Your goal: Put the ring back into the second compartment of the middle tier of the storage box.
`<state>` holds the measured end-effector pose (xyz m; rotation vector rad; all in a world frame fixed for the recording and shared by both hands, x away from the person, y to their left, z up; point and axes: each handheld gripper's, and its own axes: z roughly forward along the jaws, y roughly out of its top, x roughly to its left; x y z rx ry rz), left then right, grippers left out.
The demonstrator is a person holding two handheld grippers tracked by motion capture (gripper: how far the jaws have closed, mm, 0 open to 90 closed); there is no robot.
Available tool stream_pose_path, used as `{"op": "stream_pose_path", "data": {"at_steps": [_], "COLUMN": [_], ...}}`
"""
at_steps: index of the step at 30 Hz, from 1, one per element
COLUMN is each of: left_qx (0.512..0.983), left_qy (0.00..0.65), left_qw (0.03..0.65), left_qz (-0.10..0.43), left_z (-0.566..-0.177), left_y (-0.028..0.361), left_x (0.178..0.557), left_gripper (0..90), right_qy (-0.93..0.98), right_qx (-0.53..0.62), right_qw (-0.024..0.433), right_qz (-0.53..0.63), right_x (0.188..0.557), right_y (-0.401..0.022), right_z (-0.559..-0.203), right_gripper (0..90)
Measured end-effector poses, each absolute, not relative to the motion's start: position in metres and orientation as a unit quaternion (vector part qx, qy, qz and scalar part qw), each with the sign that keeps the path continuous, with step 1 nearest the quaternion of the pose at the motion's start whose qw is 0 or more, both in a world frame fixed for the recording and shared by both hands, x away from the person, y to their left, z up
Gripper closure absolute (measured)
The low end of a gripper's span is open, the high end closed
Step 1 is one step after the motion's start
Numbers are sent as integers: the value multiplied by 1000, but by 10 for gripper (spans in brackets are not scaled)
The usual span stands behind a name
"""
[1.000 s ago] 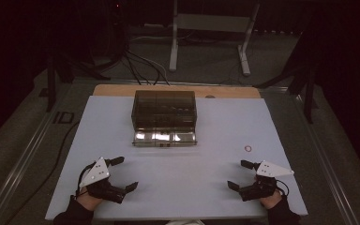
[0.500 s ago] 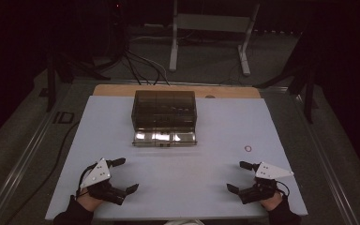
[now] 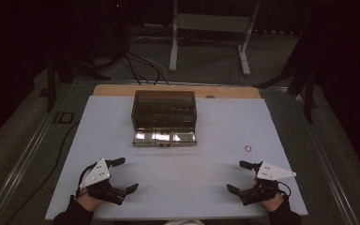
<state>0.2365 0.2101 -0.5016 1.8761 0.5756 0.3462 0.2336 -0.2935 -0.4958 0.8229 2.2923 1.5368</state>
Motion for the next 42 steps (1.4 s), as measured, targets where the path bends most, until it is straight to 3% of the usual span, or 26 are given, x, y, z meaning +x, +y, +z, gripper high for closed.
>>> {"op": "stream_pose_path", "data": {"at_steps": [42], "left_qx": [789], "left_qy": [241], "left_qw": [546], "left_qz": [149], "left_z": [-501], "left_y": [211], "left_x": [237], "left_gripper": [8], "right_qy": [768], "right_qx": [287], "right_qw": [166], "right_qz": [548], "right_x": [253], "right_y": [-295], "right_z": [-463], "right_gripper": [7]}}
